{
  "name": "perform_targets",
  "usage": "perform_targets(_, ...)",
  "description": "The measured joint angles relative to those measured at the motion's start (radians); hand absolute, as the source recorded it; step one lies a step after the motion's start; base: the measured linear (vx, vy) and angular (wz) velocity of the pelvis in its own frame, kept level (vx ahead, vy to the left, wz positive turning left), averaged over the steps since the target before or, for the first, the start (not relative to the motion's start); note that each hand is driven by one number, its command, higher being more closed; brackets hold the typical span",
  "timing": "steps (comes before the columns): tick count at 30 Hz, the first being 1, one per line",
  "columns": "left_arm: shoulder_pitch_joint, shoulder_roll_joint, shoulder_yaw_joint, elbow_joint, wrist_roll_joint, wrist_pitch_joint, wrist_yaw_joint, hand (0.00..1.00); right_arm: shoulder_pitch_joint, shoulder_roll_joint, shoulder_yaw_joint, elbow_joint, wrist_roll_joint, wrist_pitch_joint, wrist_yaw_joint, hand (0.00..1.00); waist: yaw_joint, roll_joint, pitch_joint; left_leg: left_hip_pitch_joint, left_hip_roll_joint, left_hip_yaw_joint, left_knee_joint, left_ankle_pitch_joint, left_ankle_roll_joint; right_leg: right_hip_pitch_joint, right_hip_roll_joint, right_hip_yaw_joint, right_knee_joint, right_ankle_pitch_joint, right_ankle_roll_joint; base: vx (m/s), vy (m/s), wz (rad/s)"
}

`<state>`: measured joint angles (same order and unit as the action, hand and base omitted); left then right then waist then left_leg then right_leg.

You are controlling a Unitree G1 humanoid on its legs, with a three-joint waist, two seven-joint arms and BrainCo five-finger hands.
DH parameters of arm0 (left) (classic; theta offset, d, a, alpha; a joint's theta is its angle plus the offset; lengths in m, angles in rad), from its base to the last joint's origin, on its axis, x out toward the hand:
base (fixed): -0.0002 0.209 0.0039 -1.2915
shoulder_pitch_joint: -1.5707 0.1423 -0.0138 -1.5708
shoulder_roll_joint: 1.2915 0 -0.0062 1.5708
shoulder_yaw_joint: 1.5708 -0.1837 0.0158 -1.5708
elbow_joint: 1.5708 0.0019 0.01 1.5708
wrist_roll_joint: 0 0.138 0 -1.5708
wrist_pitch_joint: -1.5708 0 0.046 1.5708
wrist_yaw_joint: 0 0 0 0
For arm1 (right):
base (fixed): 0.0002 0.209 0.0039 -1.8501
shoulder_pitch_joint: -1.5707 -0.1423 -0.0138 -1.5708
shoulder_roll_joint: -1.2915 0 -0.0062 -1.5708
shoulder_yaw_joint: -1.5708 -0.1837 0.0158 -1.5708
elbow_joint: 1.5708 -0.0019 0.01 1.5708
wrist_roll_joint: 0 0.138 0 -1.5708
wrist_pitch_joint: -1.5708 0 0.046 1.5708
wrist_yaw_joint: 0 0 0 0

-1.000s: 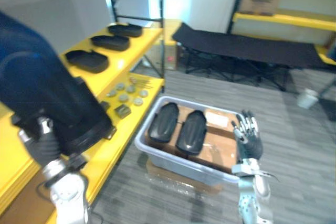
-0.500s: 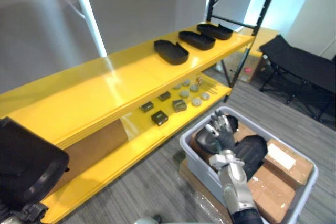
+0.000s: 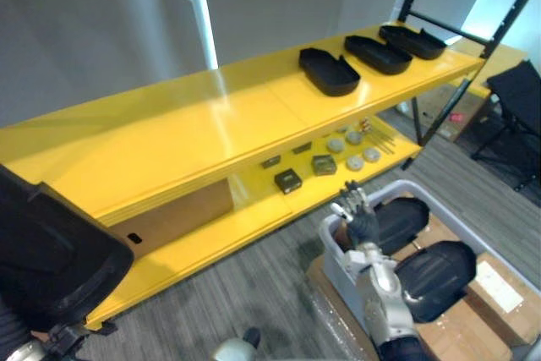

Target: Walk over and take plastic housings, then place them on the shelf

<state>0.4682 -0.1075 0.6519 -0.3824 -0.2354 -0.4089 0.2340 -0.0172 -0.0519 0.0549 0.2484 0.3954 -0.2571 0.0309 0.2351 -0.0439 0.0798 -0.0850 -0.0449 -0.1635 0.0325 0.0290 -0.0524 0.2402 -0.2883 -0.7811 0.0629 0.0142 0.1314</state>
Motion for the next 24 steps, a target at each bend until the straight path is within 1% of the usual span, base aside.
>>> perform_targets(1, -0.005, 0.0, -0.003, 0.0, 0.0, -0.001, 0.0, 1.0, 0.0, -0.002, -0.008, -0.002, 0.0, 0.0, 0.007, 0.0, -0.002, 0.003, 0.003, 0.0, 0.0, -0.002, 0.0, 0.0, 0.0, 0.0, 0.0, 0.01, 0.003, 0.0, 0.0, 0.01, -0.009, 0.08)
perform_targets(2, -0.015, 0.002, -0.011, 0.0, 0.0, -0.002, -0.001, 1.0, 0.002, -0.012, -0.023, -0.005, 0.0, 0.0, 0.014, 0.0, -0.01, 0.01, 0.01, -0.003, -0.005, -0.013, -0.002, -0.001, 0.0, -0.003, 0.001, 0.045, 0.016, 0.0, 0.0, -0.02, 0.009, 0.27)
perform_targets(3, -0.026, 0.009, -0.032, 0.0, 0.0, -0.003, -0.004, 1.0, 0.01, -0.022, -0.036, -0.012, 0.0, 0.0, 0.013, 0.0, -0.024, 0.021, 0.016, -0.004, -0.004, -0.037, -0.01, -0.003, 0.003, -0.003, 0.003, 0.095, 0.039, 0.0, -0.001, -0.03, 0.02, 0.42)
perform_targets(4, -0.033, 0.015, -0.046, 0.0, -0.001, -0.003, -0.007, 1.0, 0.019, -0.028, -0.044, -0.022, 0.001, 0.0, 0.012, 0.0, -0.032, 0.026, 0.019, -0.004, -0.005, -0.056, -0.013, -0.006, 0.005, -0.004, 0.005, 0.125, 0.055, -0.003, -0.005, -0.02, 0.035, 0.71)
perform_targets(5, -0.056, 0.032, -0.073, 0.0, -0.001, -0.003, -0.021, 1.0, 0.047, -0.034, -0.064, -0.054, 0.0, 0.0, 0.01, 0.0, -0.041, 0.031, 0.022, -0.004, -0.006, -0.092, -0.022, -0.002, 0.01, -0.015, 0.007, 0.2, 0.098, -0.013, -0.021, 0.01, 0.02, 0.73)
perform_targets(6, -0.067, 0.042, -0.088, 0.0, -0.003, -0.003, -0.026, 1.0, 0.061, -0.036, -0.071, -0.07, 0.0, 0.0, 0.009, 0.0, -0.047, 0.032, 0.023, -0.006, -0.007, -0.115, -0.026, 0.002, 0.012, -0.024, 0.01, 0.241, 0.127, -0.02, -0.033, 0.04, -0.005, 1.04)
perform_targets(7, -0.088, 0.064, -0.12, 0.001, -0.007, -0.003, -0.037, 1.0, 0.086, -0.04, -0.076, -0.095, -0.001, -0.001, -0.002, 0.0, -0.066, 0.033, 0.024, -0.015, -0.008, -0.163, -0.027, 0.011, 0.014, -0.048, 0.017, 0.317, 0.193, -0.033, -0.054, 0.05, -0.059, 1.13)
perform_targets(8, -0.103, 0.082, -0.15, 0.004, -0.017, -0.002, -0.048, 1.0, 0.113, -0.038, -0.076, -0.115, -0.007, -0.002, -0.01, 0.0, -0.084, 0.034, 0.027, -0.019, -0.006, -0.207, -0.031, 0.024, 0.016, -0.074, 0.03, 0.388, 0.259, -0.058, -0.08, 0.04, -0.099, 1.12)
perform_targets(9, -0.111, 0.092, -0.166, 0.008, -0.025, -0.002, -0.05, 1.0, 0.128, -0.034, -0.074, -0.124, -0.008, -0.004, -0.01, 0.0, -0.089, 0.038, 0.031, -0.02, 0.001, -0.227, -0.04, 0.036, 0.014, -0.082, 0.042, 0.424, 0.271, -0.114, -0.086, 0.02, -0.186, 1.05)
perform_targets(10, -0.123, 0.104, -0.192, 0.026, -0.031, 0.0, -0.051, 1.0, 0.154, -0.03, -0.068, -0.137, -0.008, -0.006, -0.008, 0.0, -0.098, 0.021, 0.036, -0.022, -0.006, -0.26, -0.053, 0.058, -0.005, -0.079, 0.079, 0.464, 0.228, -0.195, -0.087, -0.01, -0.245, 0.8)
perform_targets(11, -0.128, 0.097, -0.203, 0.039, -0.031, 0.001, -0.046, 1.0, 0.161, -0.027, -0.059, -0.149, -0.009, -0.006, -0.006, 0.0, -0.099, -0.006, 0.048, -0.023, -0.031, -0.268, -0.056, 0.076, -0.028, -0.078, 0.086, 0.444, 0.183, -0.217, -0.105, -0.01, -0.245, 0.62)
perform_targets(12, -0.122, 0.09, -0.211, 0.051, -0.032, 0.002, -0.044, 1.0, 0.165, -0.027, -0.059, -0.154, -0.01, -0.006, -0.004, 0.0, -0.098, -0.016, 0.048, -0.023, -0.04, -0.265, -0.055, 0.081, -0.035, -0.065, 0.077, 0.43, 0.177, -0.227, -0.088, -0.01, -0.18, 0.26)
perform_targets(14, -0.073, 0.075, -0.248, 0.056, -0.031, 0.008, -0.04, 1.0, 0.191, -0.028, -0.06, -0.182, -0.021, -0.012, -0.007, 0.0, -0.1, 0.014, 0.066, -0.028, -0.026, -0.24, -0.056, 0.082, -0.038, -0.061, 0.089, 0.431, 0.17, -0.244, -0.058, -0.02, -0.133, 0.01)
perform_targets(15, -0.052, 0.068, -0.262, 0.051, -0.031, 0.007, -0.039, 1.0, 0.211, -0.03, -0.057, -0.197, -0.021, -0.012, -0.007, 0.0, -0.098, 0.027, 0.068, -0.034, -0.016, -0.229, -0.055, 0.079, -0.034, -0.063, 0.098, 0.43, 0.164, -0.247, -0.053, -0.04, -0.093, -0.05)
perform_targets(16, -0.048, 0.065, -0.264, 0.049, -0.031, 0.007, -0.039, 1.0, 0.215, -0.03, -0.056, -0.199, -0.021, -0.012, -0.007, 0.0, -0.098, 0.03, 0.068, -0.036, -0.015, -0.226, -0.054, 0.079, -0.034, -0.064, 0.099, 0.429, 0.164, -0.248, -0.051, -0.08, -0.099, -0.04)
perform_targets(17, -0.037, 0.057, -0.275, 0.04, -0.03, 0.007, -0.035, 1.0, 0.226, -0.029, -0.053, -0.207, -0.022, -0.014, -0.007, 0.0, -0.101, 0.034, 0.069, -0.039, -0.007, -0.209, -0.053, 0.078, -0.032, -0.063, 0.102, 0.428, 0.164, -0.255, -0.04, -0.09, -0.09, 0.0)
perform_targets(19, -0.032, 0.058, -0.288, 0.039, -0.029, 0.007, -0.022, 1.0, 0.242, -0.03, -0.053, -0.223, -0.021, -0.022, -0.007, 0.0, -0.105, 0.036, 0.068, -0.04, 0.001, -0.188, -0.052, 0.076, -0.029, -0.059, 0.106, 0.427, 0.164, -0.263, -0.035, -0.09, -0.081, 0.04)
perform_targets(20, -0.032, 0.058, -0.287, 0.039, -0.03, 0.007, -0.011, 1.0, 0.248, -0.03, -0.053, -0.241, -0.02, -0.028, -0.007, 0.0, -0.111, 0.036, 0.072, -0.044, 0.009, -0.152, -0.04, 0.075, -0.028, -0.049, 0.106, 0.424, 0.164, -0.271, -0.033, -0.08, -0.031, 0.09)
perform_targets(22, -0.024, 0.058, -0.288, 0.036, -0.03, 0.007, 0.001, 1.0, 0.247, -0.03, -0.054, -0.245, -0.019, -0.046, -0.006, 0.0, -0.113, 0.031, 0.075, -0.046, 0.012, -0.124, -0.027, 0.074, -0.029, -0.046, 0.104, 0.424, 0.169, -0.281, -0.039, -0.09, -0.012, 0.02)
perform_targets(24, -0.02, 0.059, -0.29, 0.027, -0.03, 0.007, 0.02, 1.0, 0.247, -0.03, -0.058, -0.247, -0.019, -0.058, -0.006, 0.0, -0.114, 0.02, 0.074, -0.06, 0.0, -0.12, -0.023, 0.073, -0.031, -0.058, 0.092, 0.422, 0.181, -0.318, -0.03, -0.09, -0.011, 0.08)
